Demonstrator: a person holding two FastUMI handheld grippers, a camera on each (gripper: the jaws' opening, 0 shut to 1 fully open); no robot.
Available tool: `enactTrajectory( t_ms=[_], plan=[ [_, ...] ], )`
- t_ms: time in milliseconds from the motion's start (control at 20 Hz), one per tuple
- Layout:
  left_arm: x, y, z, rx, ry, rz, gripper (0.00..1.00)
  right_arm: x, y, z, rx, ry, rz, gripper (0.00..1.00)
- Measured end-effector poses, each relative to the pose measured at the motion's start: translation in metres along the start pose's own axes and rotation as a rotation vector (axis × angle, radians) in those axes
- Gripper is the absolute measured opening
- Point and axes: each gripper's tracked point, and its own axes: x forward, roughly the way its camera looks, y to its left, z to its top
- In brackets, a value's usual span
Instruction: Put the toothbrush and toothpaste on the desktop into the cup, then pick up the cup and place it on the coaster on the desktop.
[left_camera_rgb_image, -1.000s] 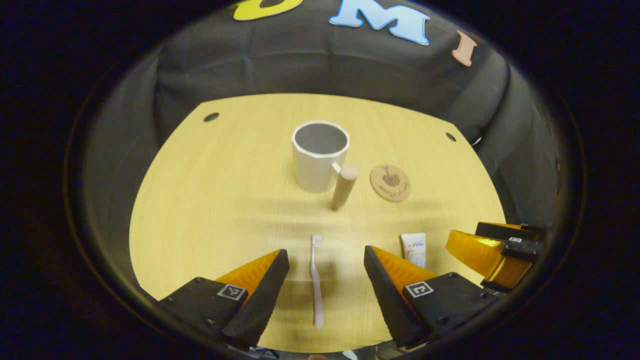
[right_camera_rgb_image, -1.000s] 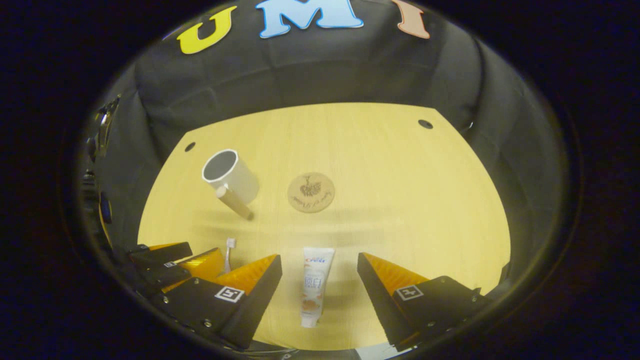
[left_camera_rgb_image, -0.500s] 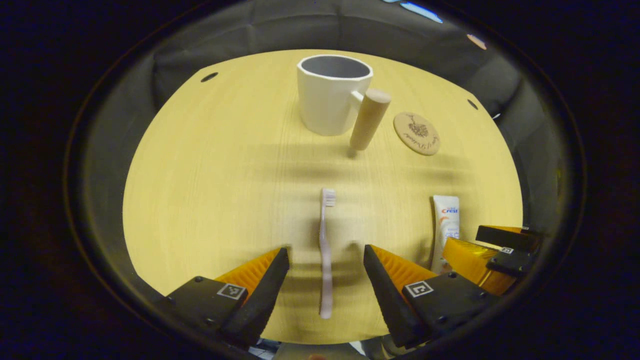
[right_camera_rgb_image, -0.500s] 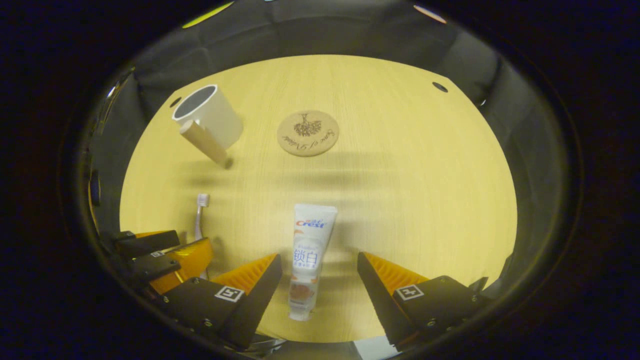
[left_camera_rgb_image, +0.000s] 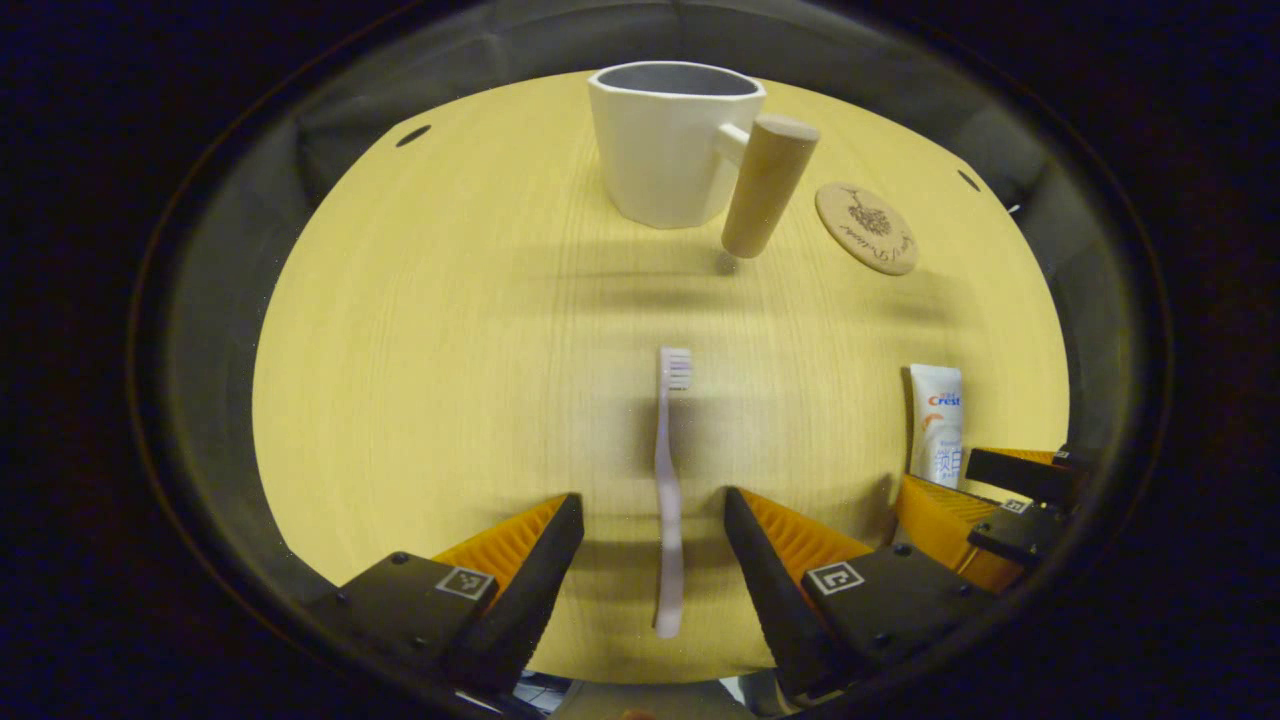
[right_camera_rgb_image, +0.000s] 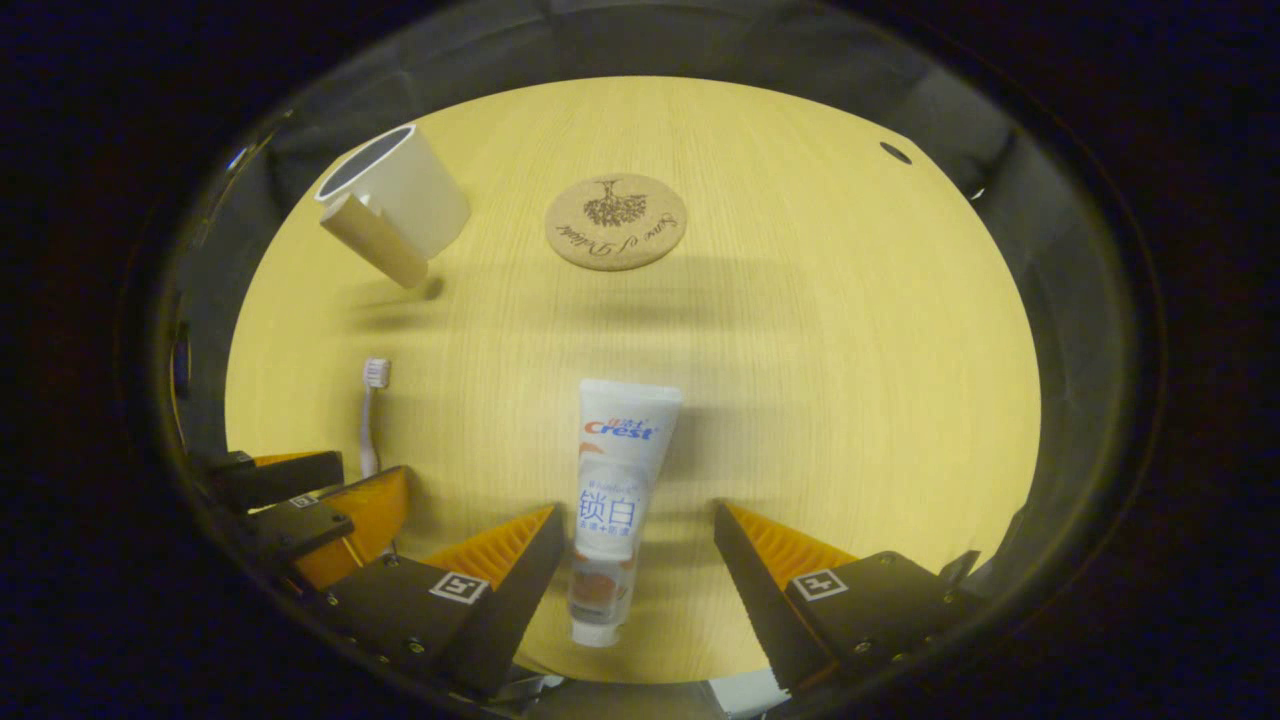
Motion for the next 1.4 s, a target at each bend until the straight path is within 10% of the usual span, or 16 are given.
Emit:
enactTrajectory(
  t_ms=[350,550,1000,1400],
  plan=[
    [0.0,-0.001,0.001,-0.007,0.02,0.004,0.93,0.006,0.001,-0.001,0.019,0.035,-0.009,0.9],
    [-0.001,-0.003,0.001,-0.011,0.049,0.004,0.94,0.006,-0.003,0.0,0.043,0.048,-0.016,0.68],
    [0.002,-0.015,-0.006,-0.019,0.135,-0.011,0.22,0.004,0.01,-0.004,0.055,0.081,0.038,0.3],
    [0.0,-0.013,-0.007,-0.015,0.154,-0.02,0.1,0.002,0.009,-0.006,0.069,0.085,0.046,0.18]
  ],
)
